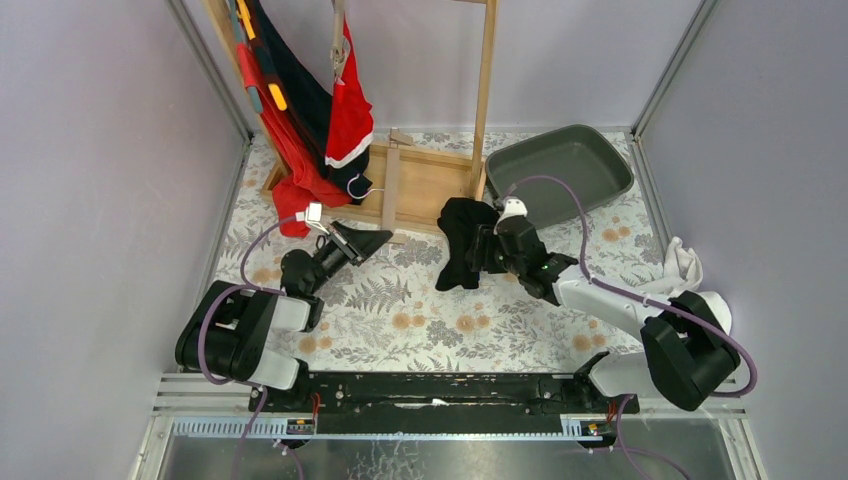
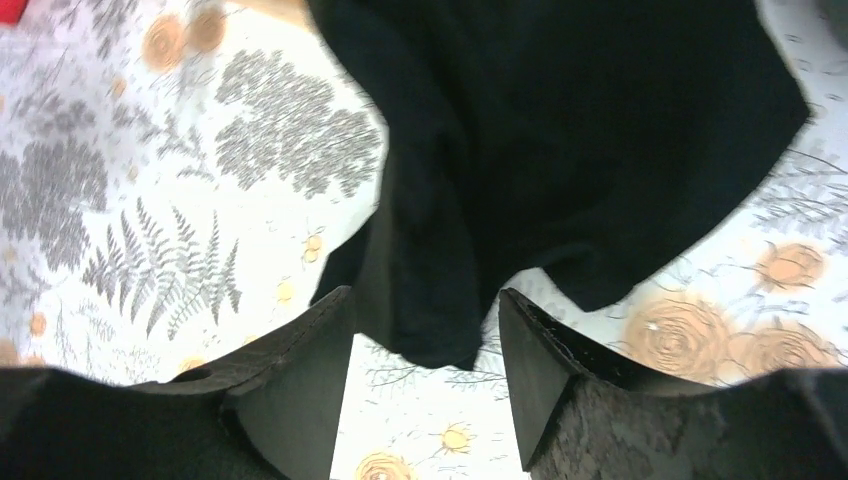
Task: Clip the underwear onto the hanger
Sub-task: Adjust the underwear at the center of the board.
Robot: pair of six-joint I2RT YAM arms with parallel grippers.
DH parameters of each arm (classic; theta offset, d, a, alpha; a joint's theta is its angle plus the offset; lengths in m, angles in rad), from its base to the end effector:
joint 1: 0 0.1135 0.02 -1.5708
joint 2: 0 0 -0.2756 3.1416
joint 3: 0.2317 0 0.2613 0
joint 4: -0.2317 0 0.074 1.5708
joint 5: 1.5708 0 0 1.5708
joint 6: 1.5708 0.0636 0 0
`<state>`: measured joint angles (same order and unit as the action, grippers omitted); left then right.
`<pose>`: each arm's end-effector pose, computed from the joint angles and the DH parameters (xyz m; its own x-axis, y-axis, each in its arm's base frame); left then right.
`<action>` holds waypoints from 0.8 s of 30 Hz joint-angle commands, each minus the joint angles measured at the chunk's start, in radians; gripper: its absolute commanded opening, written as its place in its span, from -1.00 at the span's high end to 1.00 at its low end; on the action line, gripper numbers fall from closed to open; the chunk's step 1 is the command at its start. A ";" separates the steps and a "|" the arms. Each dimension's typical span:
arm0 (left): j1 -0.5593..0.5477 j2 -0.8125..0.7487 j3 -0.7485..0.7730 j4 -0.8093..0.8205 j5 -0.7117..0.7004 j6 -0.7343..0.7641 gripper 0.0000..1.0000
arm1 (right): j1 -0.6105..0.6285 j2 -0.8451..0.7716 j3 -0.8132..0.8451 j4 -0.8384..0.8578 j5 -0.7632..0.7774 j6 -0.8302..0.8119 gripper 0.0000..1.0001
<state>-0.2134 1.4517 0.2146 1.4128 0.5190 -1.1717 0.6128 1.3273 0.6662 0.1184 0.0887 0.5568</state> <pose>0.2420 -0.0847 0.1891 -0.5429 -0.7010 -0.4625 0.4143 0.2555 -0.8735 0.2558 0.1730 0.2013 -0.6286 0.2015 -0.7511 -0.2104 0.8858 0.4137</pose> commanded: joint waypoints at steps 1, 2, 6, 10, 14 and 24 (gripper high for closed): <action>-0.004 -0.021 0.006 0.009 -0.016 0.033 1.00 | 0.089 0.020 0.082 -0.019 0.067 -0.079 -0.22; -0.004 -0.021 0.006 0.008 -0.017 0.034 1.00 | 0.102 0.029 0.090 -0.026 0.074 -0.077 -0.22; -0.004 -0.023 0.003 0.009 -0.016 0.035 1.00 | 0.116 0.072 0.123 -0.054 0.096 -0.074 -0.22; -0.004 -0.026 0.001 0.009 -0.016 0.035 1.00 | 0.124 0.142 0.191 -0.128 0.122 -0.078 -0.19; -0.004 -0.038 -0.001 -0.003 -0.018 0.041 1.00 | 0.191 0.158 0.223 -0.167 0.203 -0.095 -0.18; -0.004 -0.125 0.006 -0.114 -0.035 0.084 1.00 | 0.251 0.344 0.404 -0.406 0.357 -0.024 -0.21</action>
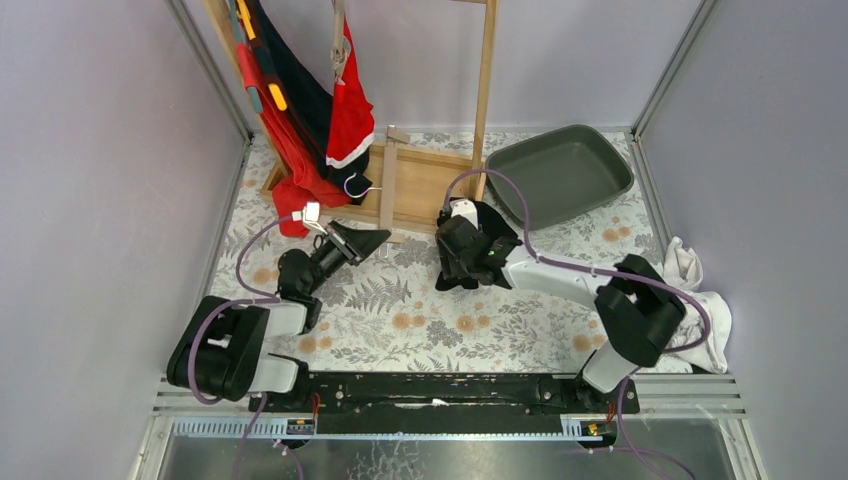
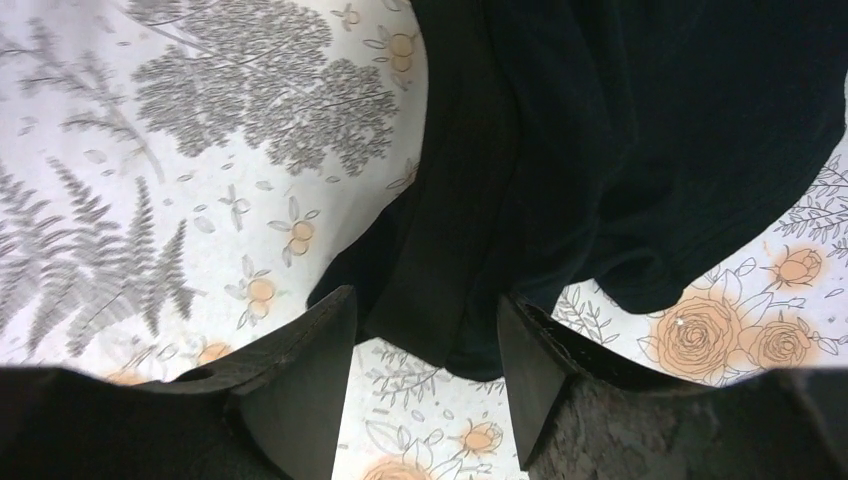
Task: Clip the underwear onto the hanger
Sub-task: Adjust the underwear at the center of the board.
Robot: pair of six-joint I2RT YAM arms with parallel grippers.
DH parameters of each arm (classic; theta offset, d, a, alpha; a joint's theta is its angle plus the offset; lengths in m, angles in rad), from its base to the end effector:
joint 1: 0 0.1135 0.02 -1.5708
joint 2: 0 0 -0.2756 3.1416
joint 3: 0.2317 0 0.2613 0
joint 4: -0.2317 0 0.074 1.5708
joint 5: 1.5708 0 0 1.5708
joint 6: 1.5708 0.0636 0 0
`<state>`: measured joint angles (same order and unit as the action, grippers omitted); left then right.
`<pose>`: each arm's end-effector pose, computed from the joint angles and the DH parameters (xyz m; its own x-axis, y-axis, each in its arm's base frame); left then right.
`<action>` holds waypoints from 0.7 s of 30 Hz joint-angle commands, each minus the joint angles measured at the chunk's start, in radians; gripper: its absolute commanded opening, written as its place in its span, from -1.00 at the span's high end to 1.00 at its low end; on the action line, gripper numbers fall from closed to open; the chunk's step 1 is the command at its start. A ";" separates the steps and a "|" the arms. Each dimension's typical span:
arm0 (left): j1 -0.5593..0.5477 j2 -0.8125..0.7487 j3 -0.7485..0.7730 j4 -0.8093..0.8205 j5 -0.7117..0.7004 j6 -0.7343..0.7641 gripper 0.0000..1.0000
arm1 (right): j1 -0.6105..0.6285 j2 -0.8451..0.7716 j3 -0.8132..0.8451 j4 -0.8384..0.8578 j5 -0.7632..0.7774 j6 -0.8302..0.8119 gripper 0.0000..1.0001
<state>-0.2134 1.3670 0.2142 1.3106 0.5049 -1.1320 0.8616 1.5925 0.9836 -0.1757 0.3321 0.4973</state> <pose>0.2382 -0.0831 0.1957 -0.5252 -0.6969 -0.4884 0.4161 0.2903 -0.8617 0.2527 0.2626 0.1980 -0.6750 -0.0940 -0.7318 -0.2790 0.9507 0.1351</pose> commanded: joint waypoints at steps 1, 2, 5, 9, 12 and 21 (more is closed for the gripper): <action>-0.005 -0.047 0.007 -0.019 -0.020 0.046 1.00 | 0.002 0.114 0.103 -0.128 0.125 0.039 -0.22; -0.004 -0.054 0.007 -0.024 -0.021 0.048 1.00 | 0.002 0.138 0.117 -0.138 0.135 0.040 -0.22; -0.004 -0.076 0.007 -0.050 -0.025 0.059 1.00 | 0.000 0.185 0.131 -0.132 0.139 0.040 -0.19; -0.005 -0.100 0.007 -0.086 -0.033 0.080 1.00 | -0.010 0.181 0.098 -0.071 0.133 0.040 0.00; -0.004 -0.102 0.008 -0.097 -0.035 0.086 1.00 | -0.015 0.147 0.071 -0.032 0.124 0.034 0.22; -0.004 -0.082 0.013 -0.073 -0.032 0.075 1.00 | -0.015 -0.045 -0.049 0.082 0.059 0.015 0.91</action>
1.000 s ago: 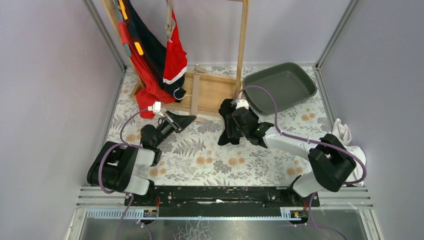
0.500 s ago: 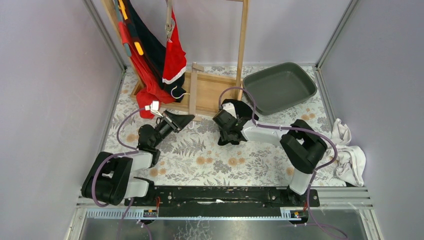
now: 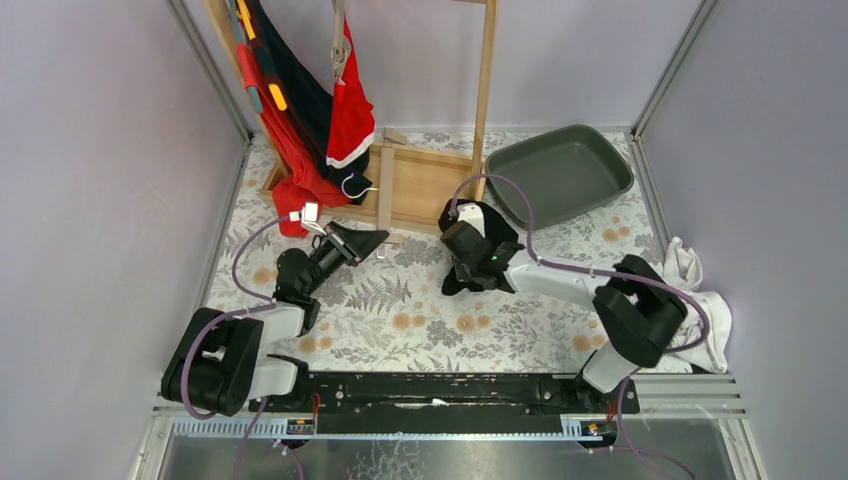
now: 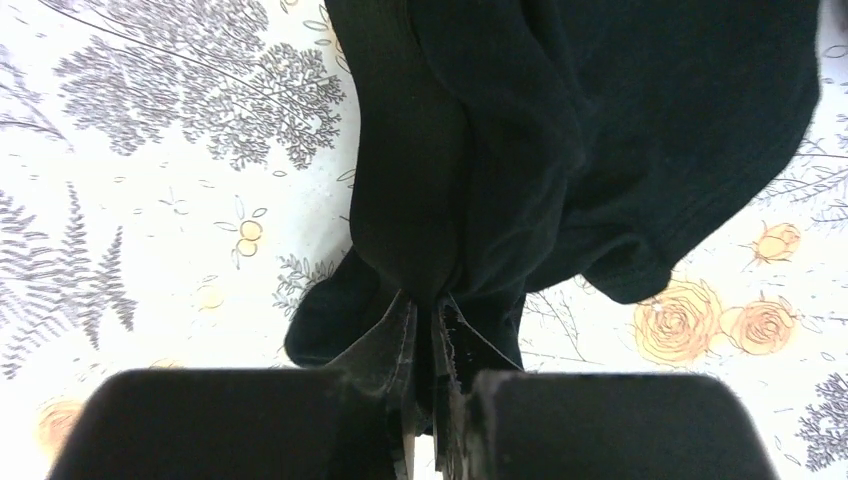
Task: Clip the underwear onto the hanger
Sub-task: Adjust the underwear at the center of the board.
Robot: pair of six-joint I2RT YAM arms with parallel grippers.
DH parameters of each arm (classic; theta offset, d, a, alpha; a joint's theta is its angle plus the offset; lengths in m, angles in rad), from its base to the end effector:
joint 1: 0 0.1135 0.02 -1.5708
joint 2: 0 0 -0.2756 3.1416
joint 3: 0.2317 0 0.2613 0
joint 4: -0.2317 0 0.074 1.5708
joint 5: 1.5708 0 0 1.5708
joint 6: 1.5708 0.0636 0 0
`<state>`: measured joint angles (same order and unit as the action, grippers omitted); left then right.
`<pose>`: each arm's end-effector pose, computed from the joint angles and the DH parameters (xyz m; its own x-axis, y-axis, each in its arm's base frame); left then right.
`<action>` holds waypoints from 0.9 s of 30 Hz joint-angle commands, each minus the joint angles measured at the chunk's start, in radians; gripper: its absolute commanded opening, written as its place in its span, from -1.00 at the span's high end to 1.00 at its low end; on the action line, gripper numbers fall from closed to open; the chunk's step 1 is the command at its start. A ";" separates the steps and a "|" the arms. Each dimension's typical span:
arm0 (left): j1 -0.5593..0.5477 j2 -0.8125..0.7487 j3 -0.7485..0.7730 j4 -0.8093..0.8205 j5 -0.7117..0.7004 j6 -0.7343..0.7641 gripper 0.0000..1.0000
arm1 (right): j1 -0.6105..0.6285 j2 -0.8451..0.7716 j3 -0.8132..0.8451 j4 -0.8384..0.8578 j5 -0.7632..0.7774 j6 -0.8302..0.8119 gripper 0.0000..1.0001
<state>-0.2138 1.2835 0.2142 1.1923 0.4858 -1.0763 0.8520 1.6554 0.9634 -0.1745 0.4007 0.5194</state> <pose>0.2341 -0.0812 0.1996 -0.5068 -0.6865 -0.5214 0.4095 0.3405 -0.8464 0.2578 0.2570 0.1710 -0.6970 -0.1026 -0.7097 -0.2081 0.9760 0.0633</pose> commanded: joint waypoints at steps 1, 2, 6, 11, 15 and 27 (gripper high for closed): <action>-0.004 0.001 0.013 0.044 -0.013 0.019 1.00 | -0.006 -0.131 -0.039 0.092 -0.017 -0.007 0.93; -0.004 0.000 0.013 0.044 -0.014 0.019 1.00 | -0.006 -0.150 -0.048 0.107 -0.030 -0.007 0.94; -0.005 0.001 0.006 0.053 -0.017 0.020 1.00 | -0.017 -0.232 -0.094 0.178 -0.104 -0.007 0.92; -0.026 0.023 -0.003 0.121 -0.022 -0.013 1.00 | -0.050 -0.280 -0.115 0.234 -0.207 -0.003 0.89; -0.078 0.032 0.002 0.121 -0.075 -0.014 1.00 | -0.067 -0.280 -0.117 0.276 -0.277 0.002 0.89; -0.221 0.077 0.015 0.074 -0.247 0.006 1.00 | -0.067 -0.244 -0.120 0.360 -0.404 -0.003 0.90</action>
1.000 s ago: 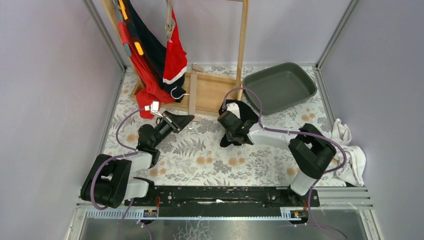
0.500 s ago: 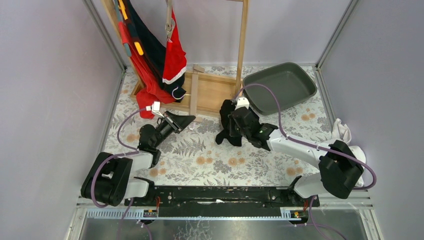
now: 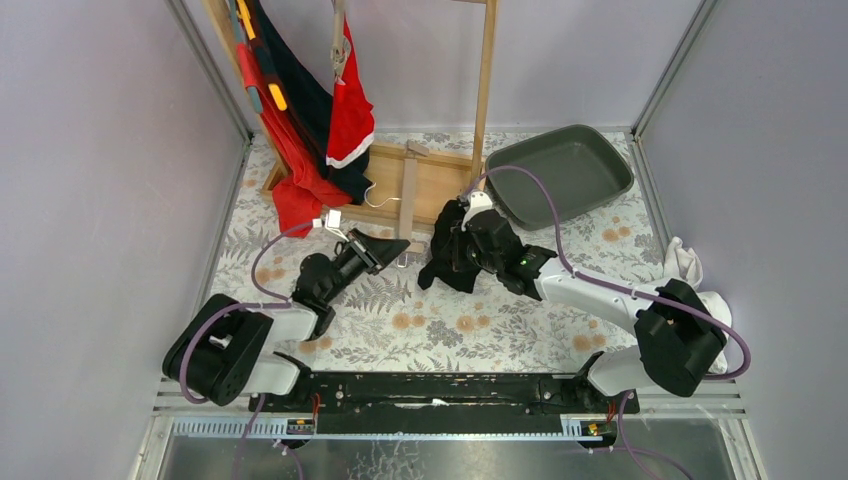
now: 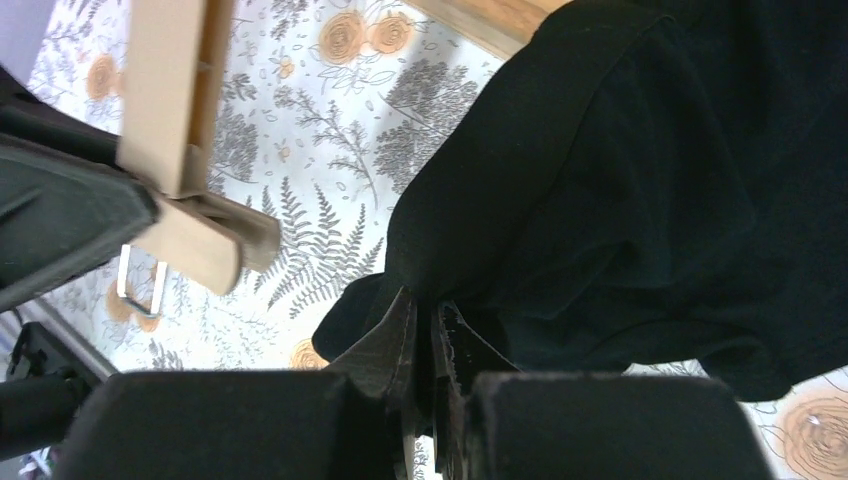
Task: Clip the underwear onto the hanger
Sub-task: Adjust the underwear at the center of the board.
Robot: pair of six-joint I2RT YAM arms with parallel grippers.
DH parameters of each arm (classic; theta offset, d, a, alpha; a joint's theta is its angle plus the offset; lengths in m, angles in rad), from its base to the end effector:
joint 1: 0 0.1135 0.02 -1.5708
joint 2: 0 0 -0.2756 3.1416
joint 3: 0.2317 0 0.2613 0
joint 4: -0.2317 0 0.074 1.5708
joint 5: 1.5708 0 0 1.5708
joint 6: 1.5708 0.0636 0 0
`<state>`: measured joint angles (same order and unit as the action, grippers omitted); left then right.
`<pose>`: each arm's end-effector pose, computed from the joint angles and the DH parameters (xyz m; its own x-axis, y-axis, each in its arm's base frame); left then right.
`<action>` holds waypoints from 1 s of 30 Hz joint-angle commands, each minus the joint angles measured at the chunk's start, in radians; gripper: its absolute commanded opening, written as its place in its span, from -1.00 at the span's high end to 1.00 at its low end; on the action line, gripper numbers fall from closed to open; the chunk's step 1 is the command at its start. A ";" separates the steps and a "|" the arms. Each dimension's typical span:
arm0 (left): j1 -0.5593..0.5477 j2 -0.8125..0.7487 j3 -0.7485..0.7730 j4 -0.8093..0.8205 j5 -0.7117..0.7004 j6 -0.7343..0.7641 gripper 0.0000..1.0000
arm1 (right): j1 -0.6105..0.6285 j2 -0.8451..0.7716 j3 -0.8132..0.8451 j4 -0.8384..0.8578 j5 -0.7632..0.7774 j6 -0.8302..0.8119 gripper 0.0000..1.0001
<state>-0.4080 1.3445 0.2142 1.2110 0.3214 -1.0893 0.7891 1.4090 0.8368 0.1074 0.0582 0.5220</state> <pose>0.2259 -0.1195 0.1884 -0.5556 -0.6760 -0.4842 0.3738 0.3171 -0.8716 0.2455 0.2421 0.2366 -0.6087 0.0933 -0.7879 -0.4249 0.8002 0.4231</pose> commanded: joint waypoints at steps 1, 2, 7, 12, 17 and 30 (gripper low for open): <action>-0.029 0.021 0.014 0.060 -0.085 0.018 1.00 | -0.004 0.001 0.007 0.078 -0.061 -0.005 0.90; -0.029 0.026 0.013 0.069 -0.082 0.015 1.00 | -0.004 0.000 0.006 0.074 -0.054 -0.003 0.90; -0.029 -0.007 0.011 0.042 -0.089 0.029 1.00 | -0.004 0.016 0.074 -0.135 0.090 -0.010 -0.07; -0.029 -0.084 0.013 -0.047 -0.109 0.071 1.00 | -0.004 -0.102 -0.032 -0.083 0.154 -0.048 -0.56; -0.029 -0.167 0.033 -0.178 -0.132 0.116 1.00 | 0.021 -0.108 -0.003 -0.170 0.109 -0.131 -0.35; 0.079 -0.435 0.133 -0.628 -0.115 0.186 1.00 | 0.302 0.120 0.102 -0.203 0.341 -0.291 -0.33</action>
<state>-0.3733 0.9634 0.3042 0.6998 0.1917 -0.9455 1.0588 1.5017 0.9005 -0.1009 0.2871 0.3252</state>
